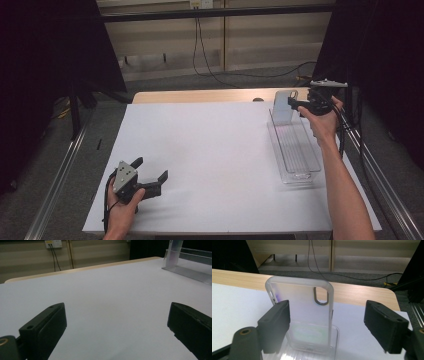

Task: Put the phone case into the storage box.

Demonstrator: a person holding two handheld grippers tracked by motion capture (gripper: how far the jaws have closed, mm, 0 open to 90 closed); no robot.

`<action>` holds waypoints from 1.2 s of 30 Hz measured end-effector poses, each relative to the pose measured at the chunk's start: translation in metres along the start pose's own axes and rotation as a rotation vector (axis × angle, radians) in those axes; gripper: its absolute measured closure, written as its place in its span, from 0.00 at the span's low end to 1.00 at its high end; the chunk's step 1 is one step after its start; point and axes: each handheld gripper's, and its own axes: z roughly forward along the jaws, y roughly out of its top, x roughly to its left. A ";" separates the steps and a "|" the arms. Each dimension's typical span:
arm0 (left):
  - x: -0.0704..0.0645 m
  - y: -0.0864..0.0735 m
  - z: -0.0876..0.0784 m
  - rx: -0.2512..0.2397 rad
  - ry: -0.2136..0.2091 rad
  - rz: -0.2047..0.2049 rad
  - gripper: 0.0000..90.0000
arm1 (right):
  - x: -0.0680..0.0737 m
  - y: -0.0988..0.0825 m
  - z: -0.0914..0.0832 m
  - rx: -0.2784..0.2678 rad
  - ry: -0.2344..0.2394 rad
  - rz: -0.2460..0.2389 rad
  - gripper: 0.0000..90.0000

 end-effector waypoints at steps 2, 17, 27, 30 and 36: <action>0.000 0.001 0.000 -0.001 0.000 0.000 0.03 | -0.001 -0.001 0.000 -0.003 -0.005 0.006 0.13; 0.003 0.000 -0.005 -0.007 0.019 -0.007 0.03 | 0.006 -0.004 -0.001 -0.066 0.004 0.011 0.09; 0.004 0.001 -0.006 -0.016 0.026 -0.016 0.03 | 0.011 -0.008 -0.011 -0.115 0.003 -0.031 0.07; 0.004 0.002 -0.005 -0.025 0.026 -0.016 0.03 | 0.012 -0.011 -0.016 -0.120 0.012 -0.044 0.08; 0.003 0.003 -0.005 -0.035 0.015 -0.012 0.03 | 0.016 -0.016 -0.025 -0.138 0.022 -0.047 0.08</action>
